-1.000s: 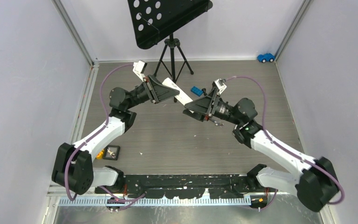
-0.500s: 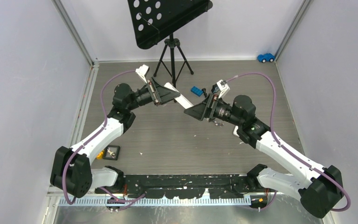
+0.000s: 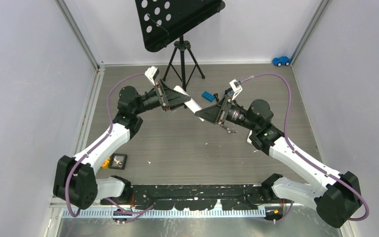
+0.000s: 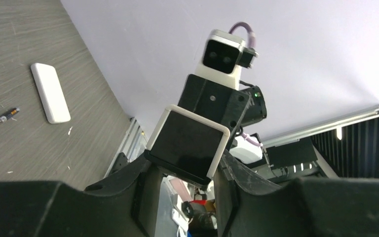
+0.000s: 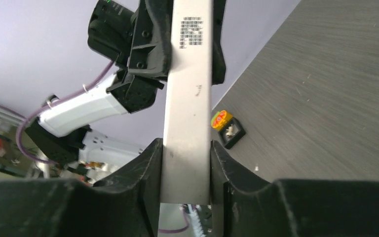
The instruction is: Load the batteries into the remote control
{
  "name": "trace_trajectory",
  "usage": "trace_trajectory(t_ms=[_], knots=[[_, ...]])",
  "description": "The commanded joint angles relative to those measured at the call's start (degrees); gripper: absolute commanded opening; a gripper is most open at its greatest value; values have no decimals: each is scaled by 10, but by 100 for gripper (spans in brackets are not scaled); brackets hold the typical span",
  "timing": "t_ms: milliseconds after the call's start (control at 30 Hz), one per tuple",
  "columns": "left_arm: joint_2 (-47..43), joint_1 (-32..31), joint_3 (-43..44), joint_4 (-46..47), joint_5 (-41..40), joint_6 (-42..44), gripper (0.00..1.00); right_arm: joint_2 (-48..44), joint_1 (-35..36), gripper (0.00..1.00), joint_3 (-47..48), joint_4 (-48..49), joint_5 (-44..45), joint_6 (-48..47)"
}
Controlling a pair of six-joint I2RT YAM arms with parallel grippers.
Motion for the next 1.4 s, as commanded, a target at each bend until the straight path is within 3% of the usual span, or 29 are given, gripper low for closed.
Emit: trace_trajectory(t_ms=[0,67,200,300,433,633,733,1100,1267,1367], knots=[[-3,-3,19,52,22,-24,0,4,3,24,30,73,-26,37],[-5,2,22,56,31,-18,2,4,3,15,37,66,-32,44],[-19,26,24,57,71,17,48,-1,3,11,48,63,-53,56],[-26,49,33,34,134,62,63,-11,3,10,60,41,-91,43],[-18,55,38,16,197,87,64,-19,3,10,71,17,-168,29],[-14,55,0,248,224,-27,55,-50,2,9,69,-45,-169,-6],[-12,55,-4,293,220,-58,54,-59,2,9,64,-46,-158,-9],[-20,55,-20,324,219,-70,52,-56,1,6,70,-82,-118,-33],[-14,49,-22,323,212,-65,63,-49,2,6,72,-81,-109,-46],[-13,42,-23,308,205,-46,64,-40,2,6,74,-75,-109,-52]])
